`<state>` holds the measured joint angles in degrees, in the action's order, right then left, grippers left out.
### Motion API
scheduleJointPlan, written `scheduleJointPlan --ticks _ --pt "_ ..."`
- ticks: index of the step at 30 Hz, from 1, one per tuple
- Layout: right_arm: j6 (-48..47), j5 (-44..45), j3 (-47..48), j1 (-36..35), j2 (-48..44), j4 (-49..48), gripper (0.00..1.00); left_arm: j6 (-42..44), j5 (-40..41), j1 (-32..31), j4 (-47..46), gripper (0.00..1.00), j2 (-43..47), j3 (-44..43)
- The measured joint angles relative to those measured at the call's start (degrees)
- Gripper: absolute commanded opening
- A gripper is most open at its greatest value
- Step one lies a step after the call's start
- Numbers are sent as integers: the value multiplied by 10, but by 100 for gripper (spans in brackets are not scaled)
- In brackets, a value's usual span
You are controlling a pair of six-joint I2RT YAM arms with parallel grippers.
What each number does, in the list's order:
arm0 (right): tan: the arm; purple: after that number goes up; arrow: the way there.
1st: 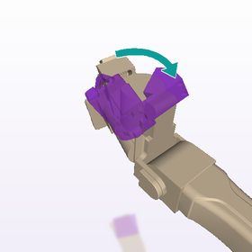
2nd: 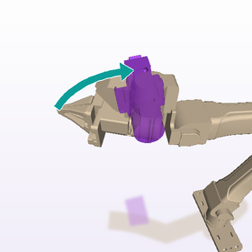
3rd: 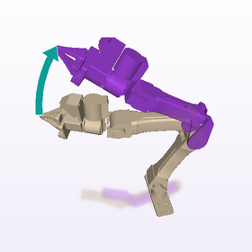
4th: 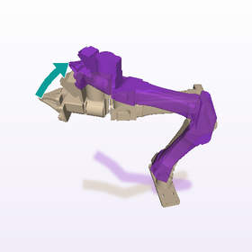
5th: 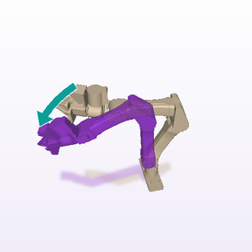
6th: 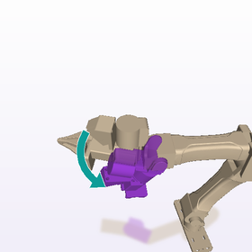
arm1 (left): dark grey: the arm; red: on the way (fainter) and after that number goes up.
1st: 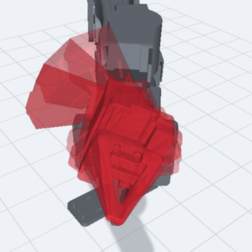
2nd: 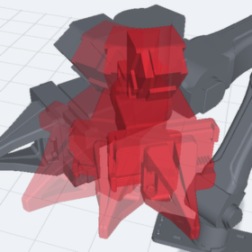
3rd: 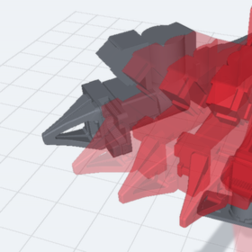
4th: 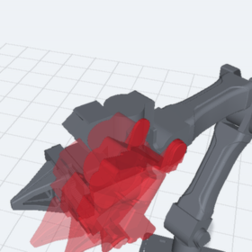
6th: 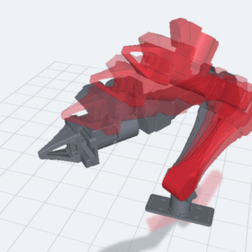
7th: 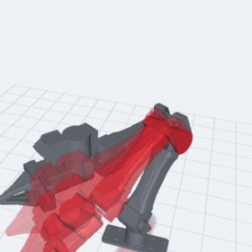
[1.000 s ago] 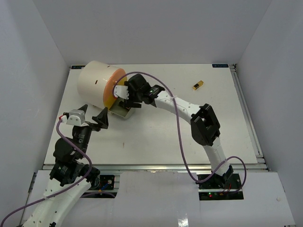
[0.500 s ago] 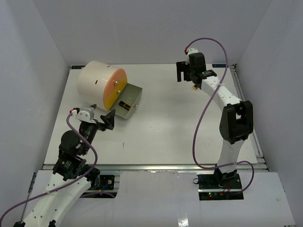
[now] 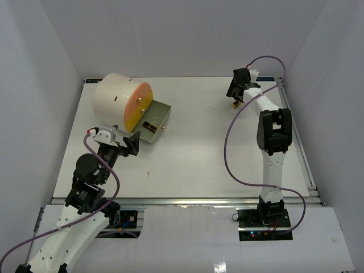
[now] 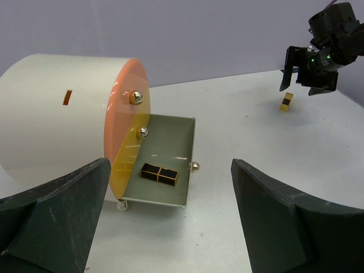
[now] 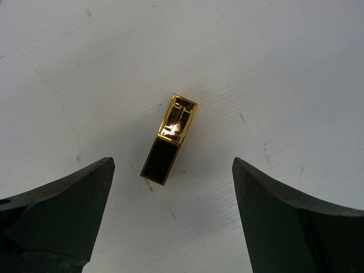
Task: Organize the makeup
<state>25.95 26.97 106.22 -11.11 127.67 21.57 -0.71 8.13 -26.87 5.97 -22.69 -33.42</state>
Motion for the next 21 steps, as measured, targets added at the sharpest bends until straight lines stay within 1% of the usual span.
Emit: scheduleJointPlan --ticks 4,7,13,17,21 --pt "10 3 35 7 39 9 97 0 -1 4 0 98 -12 0" --pt "13 -3 45 10 52 9 100 0 -4 8 0 98 -20 0" --pt "21 -16 47 14 54 4 90 0 -9 14 0 98 -24 0" --pt "24 -28 47 16 58 1 81 0 -12 16 0 98 -24 0" --pt "27 -41 46 22 64 -3 75 0 -13 17 0 98 -24 0"
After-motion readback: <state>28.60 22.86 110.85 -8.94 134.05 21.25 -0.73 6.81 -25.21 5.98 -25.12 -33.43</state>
